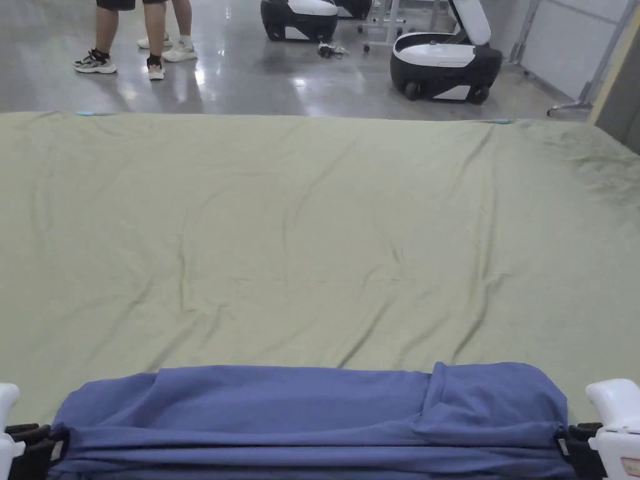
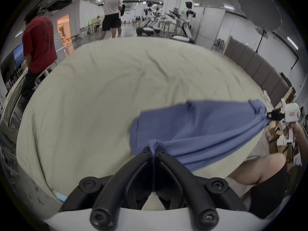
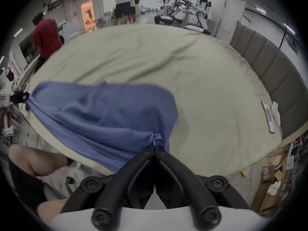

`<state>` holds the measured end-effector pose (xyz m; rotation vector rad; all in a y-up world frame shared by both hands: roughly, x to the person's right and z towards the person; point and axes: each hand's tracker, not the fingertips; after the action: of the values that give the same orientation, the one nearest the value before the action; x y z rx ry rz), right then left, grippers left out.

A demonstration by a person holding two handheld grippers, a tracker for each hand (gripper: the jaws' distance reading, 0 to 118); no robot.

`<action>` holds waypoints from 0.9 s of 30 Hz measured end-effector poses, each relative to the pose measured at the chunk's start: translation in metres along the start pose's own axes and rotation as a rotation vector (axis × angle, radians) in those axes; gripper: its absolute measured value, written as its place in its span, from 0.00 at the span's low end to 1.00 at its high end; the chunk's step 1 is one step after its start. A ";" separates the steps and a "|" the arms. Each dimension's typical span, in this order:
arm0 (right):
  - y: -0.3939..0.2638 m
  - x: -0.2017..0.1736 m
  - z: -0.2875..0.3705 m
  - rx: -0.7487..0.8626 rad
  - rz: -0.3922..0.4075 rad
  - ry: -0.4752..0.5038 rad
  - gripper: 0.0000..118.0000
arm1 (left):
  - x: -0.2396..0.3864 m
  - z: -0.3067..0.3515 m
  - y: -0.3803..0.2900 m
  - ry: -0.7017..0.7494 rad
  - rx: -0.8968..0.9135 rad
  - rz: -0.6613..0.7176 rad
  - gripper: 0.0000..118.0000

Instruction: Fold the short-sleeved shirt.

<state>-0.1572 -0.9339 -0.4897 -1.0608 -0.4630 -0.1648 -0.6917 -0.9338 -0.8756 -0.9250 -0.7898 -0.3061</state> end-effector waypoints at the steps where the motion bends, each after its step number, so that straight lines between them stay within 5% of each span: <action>1: -0.004 0.001 -0.006 -0.003 -0.024 -0.017 0.00 | 0.000 -0.003 -0.007 0.004 -0.002 -0.017 0.00; 3: -0.006 0.002 -0.007 0.050 -0.077 -0.016 0.00 | 0.009 -0.004 -0.016 0.008 0.003 -0.015 0.00; 7: 0.003 -0.006 -0.001 0.020 -0.039 -0.062 0.01 | 0.011 -0.002 -0.014 -0.012 0.024 0.085 0.05; 9: 0.005 -0.003 0.006 0.018 -0.041 -0.059 0.27 | 0.007 0.007 -0.010 -0.045 0.028 0.132 0.43; 10: 0.005 -0.002 0.014 0.040 -0.054 -0.042 0.50 | 0.002 0.014 -0.009 -0.048 0.045 0.161 0.71; 11: 0.003 0.000 0.027 0.098 -0.072 -0.017 0.70 | -0.004 0.025 -0.009 -0.060 0.085 0.199 0.85; 13: 0.000 0.002 0.052 0.171 -0.097 -0.018 0.77 | -0.019 0.051 -0.013 -0.210 0.149 0.297 0.91; 14: 0.001 0.001 0.069 0.222 -0.102 -0.042 0.94 | -0.021 0.068 -0.014 -0.264 0.175 0.354 1.00; 16: 0.006 -0.019 0.112 0.368 -0.094 -0.089 0.91 | -0.034 0.089 -0.016 -0.320 0.197 0.440 1.00; 19: 0.015 -0.037 0.151 0.492 -0.110 -0.006 0.85 | -0.050 0.108 -0.023 -0.465 0.210 0.525 0.94; 20: 0.021 -0.051 0.165 0.517 -0.110 0.005 0.61 | -0.054 0.112 -0.025 -0.494 0.238 0.536 0.67; 21: 0.025 -0.061 0.173 0.527 -0.102 -0.001 0.28 | -0.057 0.114 -0.025 -0.492 0.251 0.529 0.26; 22: 0.029 -0.072 0.176 0.531 -0.093 -0.029 0.00 | -0.058 0.110 -0.025 -0.458 0.238 0.515 0.00; 23: 0.030 -0.084 0.177 0.557 -0.085 -0.053 0.00 | -0.061 0.106 -0.026 -0.396 0.228 0.489 0.00; 25: 0.038 -0.098 0.178 0.516 -0.048 0.046 0.00 | -0.070 0.092 -0.025 -0.482 0.162 0.459 0.00; 27: 0.042 -0.116 0.179 0.516 -0.048 0.021 0.00 | -0.078 0.072 -0.025 -0.548 0.132 0.487 0.00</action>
<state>-0.2970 -0.7684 -0.5022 -0.5420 -0.4790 -0.0905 -0.7931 -0.8974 -0.8922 -1.0561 -1.0335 0.4400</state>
